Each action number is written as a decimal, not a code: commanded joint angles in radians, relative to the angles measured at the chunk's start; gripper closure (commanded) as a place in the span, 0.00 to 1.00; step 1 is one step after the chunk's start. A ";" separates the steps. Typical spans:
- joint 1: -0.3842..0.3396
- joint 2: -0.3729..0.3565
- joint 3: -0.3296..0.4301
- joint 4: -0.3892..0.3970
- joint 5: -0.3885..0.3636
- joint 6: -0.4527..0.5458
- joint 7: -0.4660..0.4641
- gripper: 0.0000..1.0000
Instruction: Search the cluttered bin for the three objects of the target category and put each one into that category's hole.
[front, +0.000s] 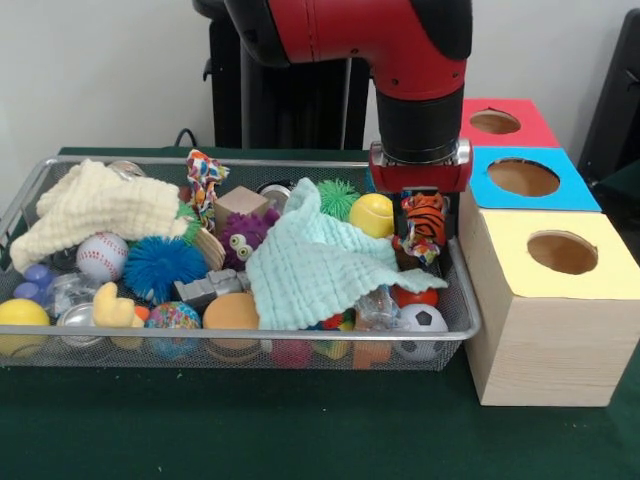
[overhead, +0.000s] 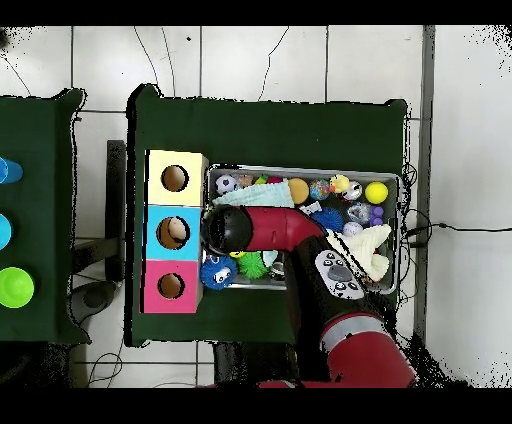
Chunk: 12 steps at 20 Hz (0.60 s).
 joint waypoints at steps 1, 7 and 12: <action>-0.013 0.013 0.096 0.019 0.053 0.065 0.051 0.00; -0.021 0.051 0.099 0.001 0.045 0.056 0.031 0.00; -0.015 0.068 0.088 -0.005 0.031 0.036 0.033 0.00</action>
